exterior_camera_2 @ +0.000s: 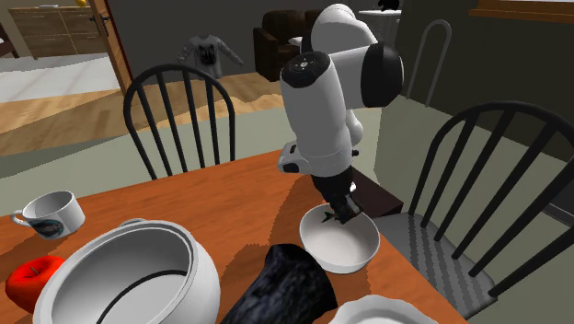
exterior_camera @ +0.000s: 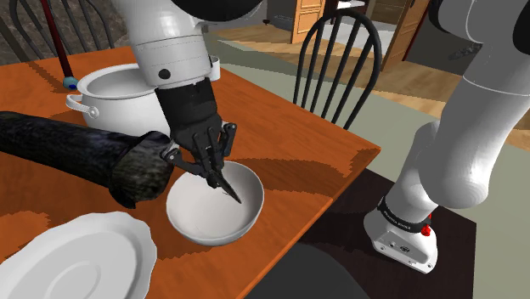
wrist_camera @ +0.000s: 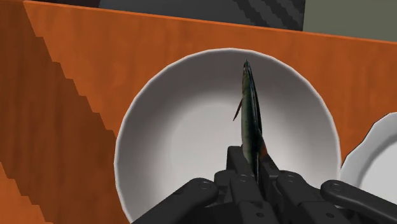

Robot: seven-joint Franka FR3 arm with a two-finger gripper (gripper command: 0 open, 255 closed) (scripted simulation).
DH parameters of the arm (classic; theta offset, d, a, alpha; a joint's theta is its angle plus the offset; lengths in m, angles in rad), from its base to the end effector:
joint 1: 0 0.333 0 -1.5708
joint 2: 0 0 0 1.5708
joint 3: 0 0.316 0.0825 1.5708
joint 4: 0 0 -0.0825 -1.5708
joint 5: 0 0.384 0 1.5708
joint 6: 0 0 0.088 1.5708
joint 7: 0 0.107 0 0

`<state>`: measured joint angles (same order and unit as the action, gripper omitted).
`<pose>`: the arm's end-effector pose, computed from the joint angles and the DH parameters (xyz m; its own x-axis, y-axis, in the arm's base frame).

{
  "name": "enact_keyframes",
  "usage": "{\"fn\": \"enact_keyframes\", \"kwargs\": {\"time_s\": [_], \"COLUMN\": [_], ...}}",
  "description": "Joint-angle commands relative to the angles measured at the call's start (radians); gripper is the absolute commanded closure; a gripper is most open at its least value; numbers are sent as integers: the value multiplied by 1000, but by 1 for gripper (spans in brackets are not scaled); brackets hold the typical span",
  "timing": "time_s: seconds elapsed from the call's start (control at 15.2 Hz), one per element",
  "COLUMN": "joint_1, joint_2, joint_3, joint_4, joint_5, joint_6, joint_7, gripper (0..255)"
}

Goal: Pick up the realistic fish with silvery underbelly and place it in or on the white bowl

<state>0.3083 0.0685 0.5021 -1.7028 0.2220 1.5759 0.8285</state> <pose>0.3749 0.4178 0.5329 0.9507 -0.0313 -0.3086 -0.0429 -0.9986 -0.0307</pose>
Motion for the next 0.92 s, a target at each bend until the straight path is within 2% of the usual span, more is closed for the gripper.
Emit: {"fn": "enact_keyframes", "kwargs": {"time_s": [0.0, 0.26, 0.79, 0.86], "joint_1": [1, 2, 2, 2], "joint_2": [0, 4, 4, 4], "joint_3": [0, 1, 1, 1], "joint_4": [-28, -85, -85, -85], "joint_5": [0, 0, 0, 0], "joint_6": [28, 87, 87, 87], "joint_7": [-5, -17, -17, -17], "gripper": [255, 255, 255, 0]}}
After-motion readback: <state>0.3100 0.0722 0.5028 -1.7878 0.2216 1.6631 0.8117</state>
